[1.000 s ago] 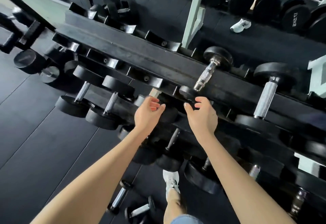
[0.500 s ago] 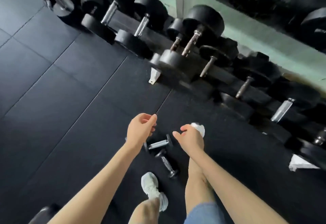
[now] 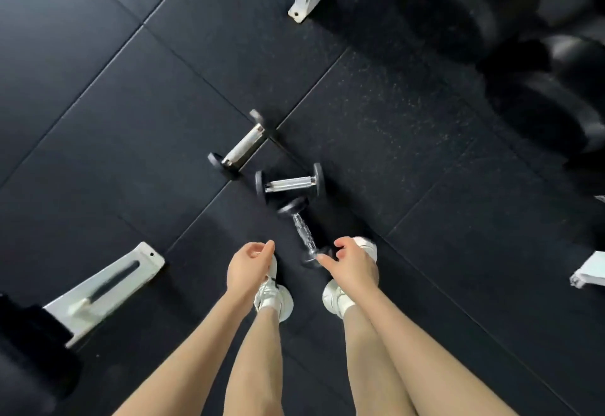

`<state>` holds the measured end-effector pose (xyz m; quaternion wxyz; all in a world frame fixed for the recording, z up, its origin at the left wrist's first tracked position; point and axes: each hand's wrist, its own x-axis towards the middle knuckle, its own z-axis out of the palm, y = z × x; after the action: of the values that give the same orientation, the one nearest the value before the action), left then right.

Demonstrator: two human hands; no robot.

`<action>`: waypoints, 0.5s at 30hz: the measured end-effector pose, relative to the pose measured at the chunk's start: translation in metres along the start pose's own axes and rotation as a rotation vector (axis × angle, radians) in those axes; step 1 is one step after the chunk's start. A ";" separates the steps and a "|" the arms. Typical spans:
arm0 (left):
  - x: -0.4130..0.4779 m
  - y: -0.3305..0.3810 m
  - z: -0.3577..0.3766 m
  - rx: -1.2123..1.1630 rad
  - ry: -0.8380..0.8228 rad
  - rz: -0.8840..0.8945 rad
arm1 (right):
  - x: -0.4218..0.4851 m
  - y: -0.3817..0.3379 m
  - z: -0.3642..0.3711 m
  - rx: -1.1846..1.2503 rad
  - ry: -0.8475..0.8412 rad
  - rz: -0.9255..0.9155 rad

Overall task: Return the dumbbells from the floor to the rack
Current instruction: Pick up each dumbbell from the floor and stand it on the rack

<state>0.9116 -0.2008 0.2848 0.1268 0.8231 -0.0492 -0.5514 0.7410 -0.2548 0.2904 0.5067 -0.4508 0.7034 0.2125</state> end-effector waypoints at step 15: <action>0.222 -0.086 0.168 -0.390 -0.014 -0.209 | 0.243 0.070 0.126 -0.079 -0.214 -0.075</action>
<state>0.8379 -0.1928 0.0027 0.2255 0.7796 0.1432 -0.5664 0.7282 -0.2262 0.0100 0.5684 -0.4713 0.6190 0.2676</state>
